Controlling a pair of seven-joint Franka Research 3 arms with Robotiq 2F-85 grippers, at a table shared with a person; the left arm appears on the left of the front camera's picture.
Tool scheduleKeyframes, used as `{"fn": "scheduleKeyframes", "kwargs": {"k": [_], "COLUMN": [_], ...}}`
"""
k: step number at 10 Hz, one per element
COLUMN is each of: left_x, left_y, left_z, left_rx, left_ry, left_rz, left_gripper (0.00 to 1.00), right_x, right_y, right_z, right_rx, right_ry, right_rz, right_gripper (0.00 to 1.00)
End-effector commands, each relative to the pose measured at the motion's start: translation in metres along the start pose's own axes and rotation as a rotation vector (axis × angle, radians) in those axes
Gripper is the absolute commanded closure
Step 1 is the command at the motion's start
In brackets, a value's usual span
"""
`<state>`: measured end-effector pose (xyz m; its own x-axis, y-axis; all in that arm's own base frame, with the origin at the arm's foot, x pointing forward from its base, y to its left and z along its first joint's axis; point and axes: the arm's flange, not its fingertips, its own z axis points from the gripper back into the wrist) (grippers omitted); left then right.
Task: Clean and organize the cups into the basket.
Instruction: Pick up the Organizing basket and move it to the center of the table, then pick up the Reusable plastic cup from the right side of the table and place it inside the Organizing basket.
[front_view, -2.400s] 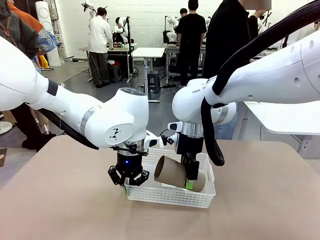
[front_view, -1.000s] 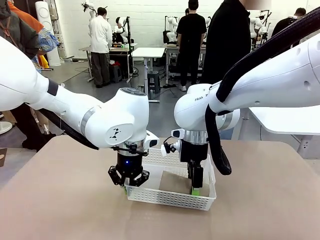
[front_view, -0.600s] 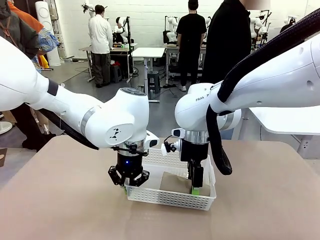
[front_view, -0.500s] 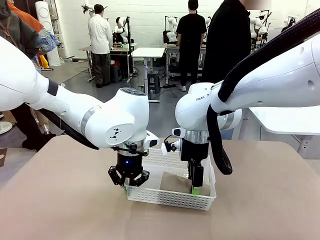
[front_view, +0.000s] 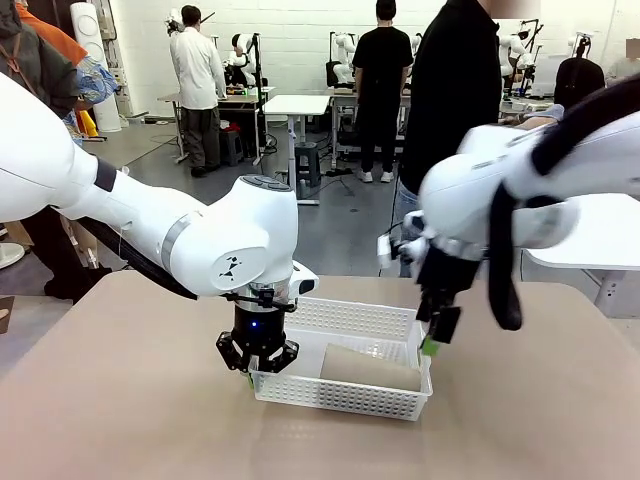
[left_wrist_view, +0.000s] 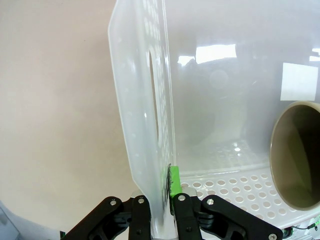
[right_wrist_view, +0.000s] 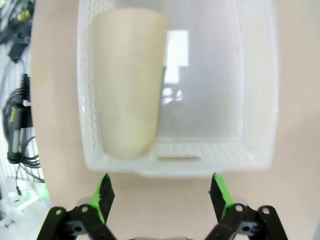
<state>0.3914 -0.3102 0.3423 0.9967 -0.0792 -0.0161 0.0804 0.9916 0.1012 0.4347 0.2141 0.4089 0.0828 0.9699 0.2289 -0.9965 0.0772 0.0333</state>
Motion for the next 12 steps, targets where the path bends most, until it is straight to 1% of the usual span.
{"fn": "scheduleKeyframes", "kwargs": {"k": [1,2,3,5,7,8,9,11,12], "left_x": [-0.002,-0.002,-0.002,-0.002,-0.002,-0.002,-0.002,-0.002,-0.002], "left_y": [0.000,0.000,0.000,0.000,0.000,0.000,0.000,0.000,0.000], "left_z": [-0.002,-0.002,-0.002,-0.002,-0.002,-0.002,-0.002,-0.002,-0.002], "left_rx": [0.009,0.009,0.009,0.009,0.009,0.009,0.009,0.009,0.009], "left_ry": [0.006,0.006,0.006,0.006,0.006,0.006,0.006,0.006,0.006], "left_rz": [0.001,0.001,0.001,0.001,0.001,0.001,0.001,0.001,0.001], "left_gripper": [1.00,1.00,1.00,1.00,1.00,1.00,1.00,1.00,1.00], "right_x": [-0.060,-0.082,-0.108,-0.168,-0.213,-0.234,-0.256,-0.304,-0.321], "right_y": [0.033,0.037,0.040,0.045,0.056,0.060,0.061,0.056,0.058], "right_z": [0.012,0.018,0.025,0.029,0.027,0.024,0.018,-0.008,-0.018], "right_rx": [-0.123,-0.138,-0.117,-0.165,-0.160,-0.159,-0.153,-0.087,-0.094], "right_ry": [-0.218,-0.308,-0.409,-0.632,-0.771,-0.829,-0.897,-1.049,-1.106], "right_rz": [0.151,0.191,0.242,0.303,0.298,0.266,0.231,0.136,0.123], "right_gripper": [0.00,0.00,0.00,0.00,0.00,0.00,0.00,0.00,0.00]}}
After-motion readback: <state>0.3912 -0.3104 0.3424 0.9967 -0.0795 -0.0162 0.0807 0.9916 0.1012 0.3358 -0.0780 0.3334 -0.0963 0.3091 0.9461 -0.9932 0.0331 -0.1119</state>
